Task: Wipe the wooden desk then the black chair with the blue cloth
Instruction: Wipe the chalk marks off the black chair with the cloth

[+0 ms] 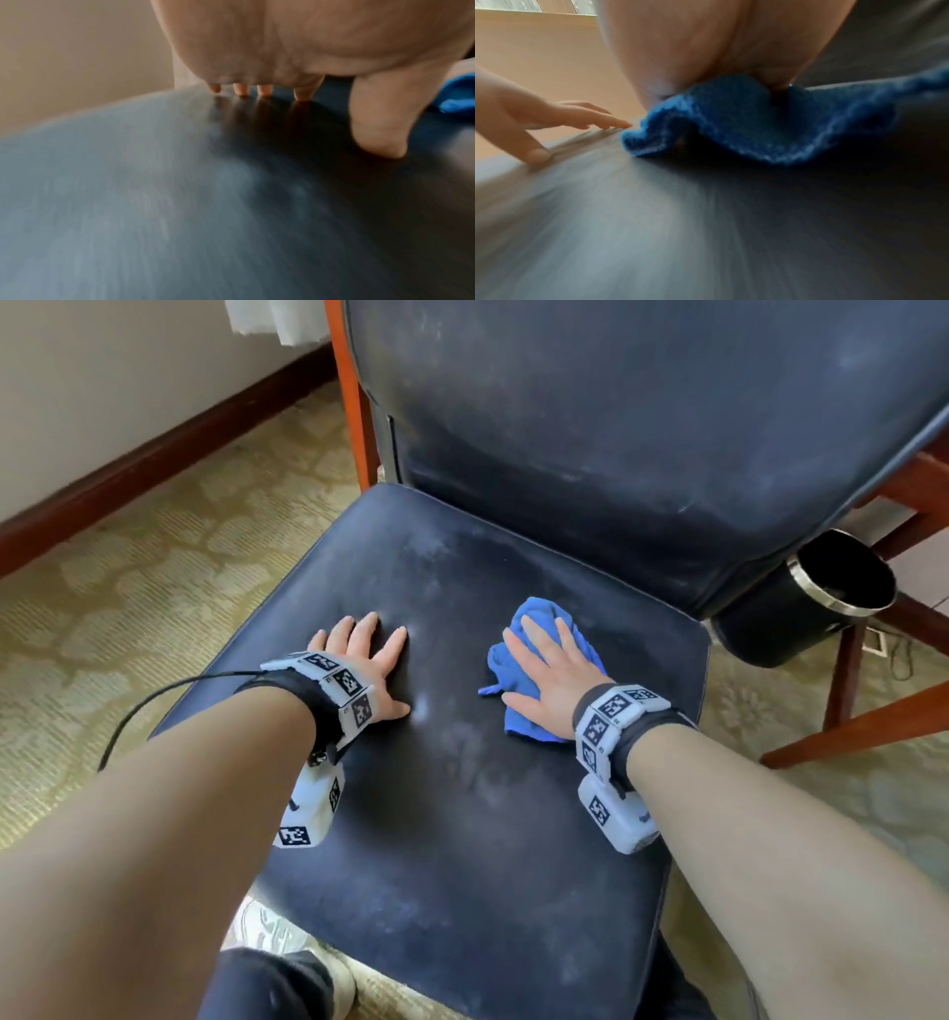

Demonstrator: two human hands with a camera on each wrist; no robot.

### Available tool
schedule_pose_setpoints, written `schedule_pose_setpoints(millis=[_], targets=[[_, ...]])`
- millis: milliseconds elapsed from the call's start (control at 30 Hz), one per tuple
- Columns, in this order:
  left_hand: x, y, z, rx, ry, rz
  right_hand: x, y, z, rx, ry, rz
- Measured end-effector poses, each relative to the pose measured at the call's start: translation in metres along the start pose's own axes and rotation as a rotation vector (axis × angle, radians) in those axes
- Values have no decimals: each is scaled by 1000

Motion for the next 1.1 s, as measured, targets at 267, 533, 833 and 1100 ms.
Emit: schedule_pose_setpoints(millis=[267,533,833,1100], targets=[[14,-45,-13,85,80,-12,51,-130,-49,194,67,99],[9,-57,-20,38,114,-58,56,-133,1,42,-144,241],[26,-33,10,2,-133,49,32,29,88,-298,-340,150],[116,57,49,-88,-235,140,106,127,34,-188,-602,311]])
Point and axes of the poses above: each hand's wrist, its own y-axis away from the middle knuckle, its own x-axis out of the back of the hand, z = x × y, the point moved 1 cm from there along -y, towards the middle knuckle, and after that the axes turned 13 degrees about -y, right-handed, at the moved point
